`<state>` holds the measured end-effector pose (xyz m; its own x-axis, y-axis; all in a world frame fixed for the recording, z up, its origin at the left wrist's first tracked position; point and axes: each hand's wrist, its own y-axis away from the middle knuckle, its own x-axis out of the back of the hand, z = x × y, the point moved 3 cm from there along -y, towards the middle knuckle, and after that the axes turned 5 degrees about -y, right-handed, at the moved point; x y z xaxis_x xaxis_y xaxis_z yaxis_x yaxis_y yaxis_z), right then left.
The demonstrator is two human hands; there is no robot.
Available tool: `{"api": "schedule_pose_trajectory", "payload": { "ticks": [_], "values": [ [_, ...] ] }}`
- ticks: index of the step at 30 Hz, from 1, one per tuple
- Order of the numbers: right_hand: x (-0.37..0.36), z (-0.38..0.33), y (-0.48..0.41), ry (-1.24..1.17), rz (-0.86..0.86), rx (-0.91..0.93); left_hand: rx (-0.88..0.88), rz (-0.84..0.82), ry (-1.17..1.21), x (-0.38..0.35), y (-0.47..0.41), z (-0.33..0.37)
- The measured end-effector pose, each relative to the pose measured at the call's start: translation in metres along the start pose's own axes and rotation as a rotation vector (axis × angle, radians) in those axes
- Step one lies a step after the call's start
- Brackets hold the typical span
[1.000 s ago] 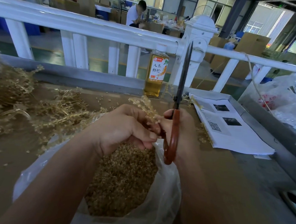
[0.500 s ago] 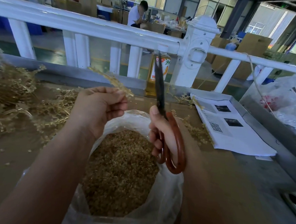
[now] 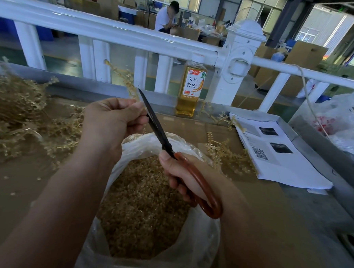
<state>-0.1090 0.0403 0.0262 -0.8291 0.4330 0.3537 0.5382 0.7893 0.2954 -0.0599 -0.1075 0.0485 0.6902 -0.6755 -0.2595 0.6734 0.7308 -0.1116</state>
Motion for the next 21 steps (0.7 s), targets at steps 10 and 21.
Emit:
{"api": "schedule_pose_trajectory", "payload": {
  "ticks": [10, 21],
  "values": [
    [0.0034, -0.0020, 0.0027, 0.018, 0.044, 0.002, -0.002, -0.020, -0.041, -0.0027, 0.0007, -0.0023],
    [-0.0003, -0.0034, 0.0015, 0.008, 0.026, -0.013, 0.030, -0.009, -0.013, 0.0010, -0.0010, -0.0043]
  ]
}}
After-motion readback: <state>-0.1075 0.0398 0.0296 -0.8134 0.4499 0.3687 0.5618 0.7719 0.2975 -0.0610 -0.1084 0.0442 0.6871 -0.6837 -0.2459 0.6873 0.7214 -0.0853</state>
